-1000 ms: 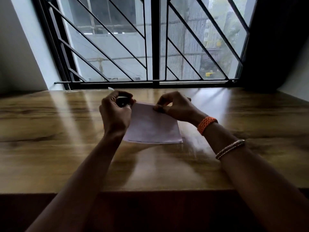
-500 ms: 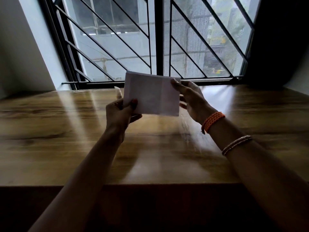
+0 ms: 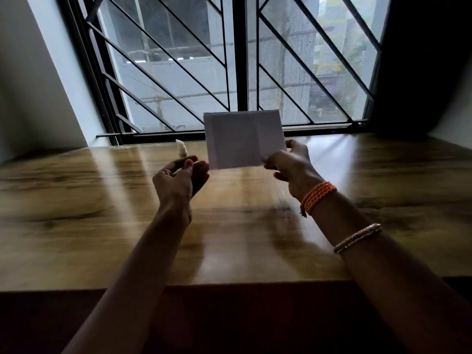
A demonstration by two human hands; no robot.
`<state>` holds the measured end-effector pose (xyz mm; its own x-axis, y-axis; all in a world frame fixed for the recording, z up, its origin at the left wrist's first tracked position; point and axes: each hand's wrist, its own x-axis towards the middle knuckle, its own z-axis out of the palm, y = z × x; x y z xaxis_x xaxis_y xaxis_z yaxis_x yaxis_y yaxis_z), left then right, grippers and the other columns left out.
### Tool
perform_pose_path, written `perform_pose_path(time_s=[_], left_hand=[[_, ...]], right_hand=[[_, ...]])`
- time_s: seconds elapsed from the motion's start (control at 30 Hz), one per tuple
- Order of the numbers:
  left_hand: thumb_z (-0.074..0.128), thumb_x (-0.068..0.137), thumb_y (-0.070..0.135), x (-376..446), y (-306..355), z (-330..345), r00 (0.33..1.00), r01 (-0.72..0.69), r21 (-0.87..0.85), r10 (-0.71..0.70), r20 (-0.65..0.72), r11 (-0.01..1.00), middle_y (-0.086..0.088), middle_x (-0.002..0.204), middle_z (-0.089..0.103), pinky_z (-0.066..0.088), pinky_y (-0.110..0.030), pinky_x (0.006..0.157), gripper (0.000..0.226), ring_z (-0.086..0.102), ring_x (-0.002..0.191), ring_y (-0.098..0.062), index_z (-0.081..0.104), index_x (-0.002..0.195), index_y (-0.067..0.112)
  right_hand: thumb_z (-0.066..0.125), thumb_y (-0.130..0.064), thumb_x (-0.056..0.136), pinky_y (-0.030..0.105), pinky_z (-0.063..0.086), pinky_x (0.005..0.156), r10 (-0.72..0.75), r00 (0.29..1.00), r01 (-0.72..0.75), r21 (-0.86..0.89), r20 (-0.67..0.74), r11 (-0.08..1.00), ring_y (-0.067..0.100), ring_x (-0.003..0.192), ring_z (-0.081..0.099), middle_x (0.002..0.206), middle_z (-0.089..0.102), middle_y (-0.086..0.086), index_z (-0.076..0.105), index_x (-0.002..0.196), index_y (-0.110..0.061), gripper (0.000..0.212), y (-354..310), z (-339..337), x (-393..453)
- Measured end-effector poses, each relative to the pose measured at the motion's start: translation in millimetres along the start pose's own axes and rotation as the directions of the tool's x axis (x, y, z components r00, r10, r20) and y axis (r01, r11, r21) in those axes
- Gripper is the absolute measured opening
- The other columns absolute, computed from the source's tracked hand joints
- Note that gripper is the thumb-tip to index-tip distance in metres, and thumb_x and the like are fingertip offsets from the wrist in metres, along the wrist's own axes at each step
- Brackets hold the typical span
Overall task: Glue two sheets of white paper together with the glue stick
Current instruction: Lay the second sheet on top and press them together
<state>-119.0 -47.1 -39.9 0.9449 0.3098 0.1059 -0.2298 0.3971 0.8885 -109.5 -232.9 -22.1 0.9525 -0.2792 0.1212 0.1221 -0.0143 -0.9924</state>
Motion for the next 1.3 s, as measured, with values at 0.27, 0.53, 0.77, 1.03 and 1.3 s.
perform_pose_path(time_s=[0.27, 0.53, 0.77, 1.03, 1.3], left_hand=[[0.067, 0.081, 0.024, -2.8, -8.9, 3.1, 0.964, 0.164, 0.312, -0.220, 0.150, 0.936, -0.011, 0.113, 0.057, 0.052, -0.029, 0.069, 0.052, 0.055, 0.105, -0.023, 0.048, 0.125, 0.006], [0.064, 0.081, 0.004, -8.2, -7.2, 1.8, 0.962, 0.166, 0.230, -0.209, 0.178, 0.959, -0.002, 0.069, 0.073, 0.057, -0.025, 0.074, 0.009, 0.070, 0.068, -0.010, 0.067, 0.088, 0.008], [0.059, 0.083, 0.010, -6.8, -5.8, 3.4, 0.871, 0.280, 0.063, -0.281, 0.403, 0.958, -0.004, 0.089, 0.073, 0.056, -0.030, 0.080, 0.009, 0.068, 0.089, -0.019, 0.062, 0.091, 0.012], [0.060, 0.085, 0.016, -5.4, -13.6, 5.3, 0.909, 0.296, 0.048, -0.297, 0.293, 0.954, -0.001, 0.070, 0.075, 0.059, -0.028, 0.064, 0.010, 0.072, 0.071, -0.011, 0.058, 0.094, 0.012], [0.057, 0.088, 0.009, -18.1, -17.7, 10.1, 0.964, 0.169, 0.092, -0.184, 0.193, 0.981, -0.005, 0.091, 0.069, 0.057, -0.021, 0.053, 0.029, 0.070, 0.065, -0.002, 0.052, 0.116, 0.012]], right_hand=[[0.067, 0.003, 0.077, 0.026, 0.050, 0.061, -0.088, 0.982, 0.100, -0.065, 0.165, 0.993, 0.012, 0.068, 0.062, 0.084, 0.067, 0.002, 0.056, 0.102, -0.017, 0.034, -3.0, -3.1, 2.3], [0.056, 0.009, 0.086, 0.023, 0.056, 0.063, -0.132, 0.964, 0.059, 0.298, 0.230, 0.953, 0.019, 0.077, 0.065, 0.100, 0.063, 0.013, 0.053, 0.108, -0.007, 0.028, -2.1, 10.2, -4.7], [0.054, 0.007, 0.085, 0.020, 0.055, 0.056, -0.135, 0.981, 0.117, 0.128, 0.141, 0.985, 0.017, 0.076, 0.066, 0.093, 0.065, 0.007, 0.058, 0.099, -0.012, 0.023, 2.2, 12.7, -4.3], [0.058, 0.003, 0.084, 0.023, 0.055, 0.055, -0.021, 0.985, -0.045, 0.370, 0.172, 0.928, 0.018, 0.066, 0.060, 0.079, 0.062, 0.009, 0.059, 0.089, -0.005, 0.009, -10.8, 12.6, -7.0], [0.067, -0.021, 0.087, 0.024, 0.057, 0.059, -0.034, 0.947, 0.101, -0.197, 0.320, 0.975, 0.010, 0.065, 0.065, 0.079, 0.070, 0.007, 0.069, 0.090, -0.004, 0.017, 6.9, 25.8, -21.0]])
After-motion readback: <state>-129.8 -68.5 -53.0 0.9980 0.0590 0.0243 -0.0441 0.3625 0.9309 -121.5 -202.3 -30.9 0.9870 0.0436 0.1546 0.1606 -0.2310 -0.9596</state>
